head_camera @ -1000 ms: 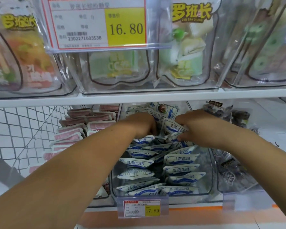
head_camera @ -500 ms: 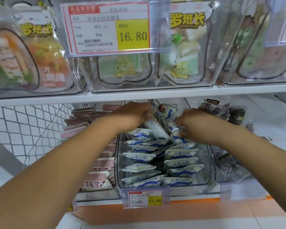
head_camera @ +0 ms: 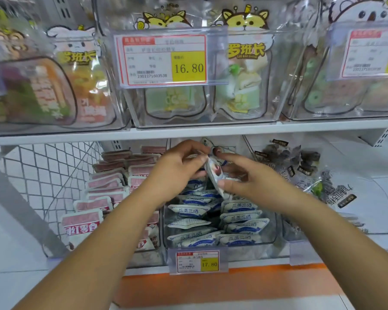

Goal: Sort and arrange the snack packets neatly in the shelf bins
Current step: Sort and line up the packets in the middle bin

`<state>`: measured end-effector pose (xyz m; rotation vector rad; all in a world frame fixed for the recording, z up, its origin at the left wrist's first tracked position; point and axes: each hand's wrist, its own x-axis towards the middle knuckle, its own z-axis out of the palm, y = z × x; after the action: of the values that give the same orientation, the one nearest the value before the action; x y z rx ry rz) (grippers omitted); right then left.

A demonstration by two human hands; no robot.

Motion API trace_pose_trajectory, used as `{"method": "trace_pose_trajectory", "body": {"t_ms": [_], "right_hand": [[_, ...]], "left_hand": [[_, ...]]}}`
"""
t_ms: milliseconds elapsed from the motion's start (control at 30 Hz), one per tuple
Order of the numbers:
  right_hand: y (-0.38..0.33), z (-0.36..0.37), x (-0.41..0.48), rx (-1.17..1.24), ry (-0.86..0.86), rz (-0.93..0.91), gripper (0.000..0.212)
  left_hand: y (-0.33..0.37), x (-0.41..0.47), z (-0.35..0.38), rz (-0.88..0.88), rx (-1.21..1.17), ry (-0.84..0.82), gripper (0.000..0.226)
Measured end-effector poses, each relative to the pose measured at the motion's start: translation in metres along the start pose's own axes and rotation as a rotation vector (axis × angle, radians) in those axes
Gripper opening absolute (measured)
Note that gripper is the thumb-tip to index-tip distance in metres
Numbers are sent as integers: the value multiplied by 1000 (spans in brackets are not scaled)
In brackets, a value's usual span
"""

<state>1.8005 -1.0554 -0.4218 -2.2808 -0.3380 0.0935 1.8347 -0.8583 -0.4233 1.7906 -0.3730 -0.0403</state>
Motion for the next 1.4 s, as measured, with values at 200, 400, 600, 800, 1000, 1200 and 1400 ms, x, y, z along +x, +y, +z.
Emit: {"method": "trace_pose_trajectory", "body": {"t_ms": [200,400,600,800,1000,1200,1400], "right_hand": [[1,18,-8,20,234,-5,96],[-7,2,-21,130,194,40,56],[-7,4,-31,184,250,21,25],[-9,-19,-47,225,331,-5,48],[-6,-8,-60,120,180,-105,35],[-1,-14,-65,293,234,-86,39],[-16,3,-68,465,182,-135,40]], "left_hand": [[-9,-28,19,-73,-278,122,33],[-2,-28,23,-18,-360,169,37],[-1,-35,15,31,-248,36,37],[-6,-51,1,131,818,-234,42],[-10,-59,8,232,1005,-293,56],[-5,-60,-3,183,1068,-440,54],[-15,-51,-11,199,1055,-349,29]]}}
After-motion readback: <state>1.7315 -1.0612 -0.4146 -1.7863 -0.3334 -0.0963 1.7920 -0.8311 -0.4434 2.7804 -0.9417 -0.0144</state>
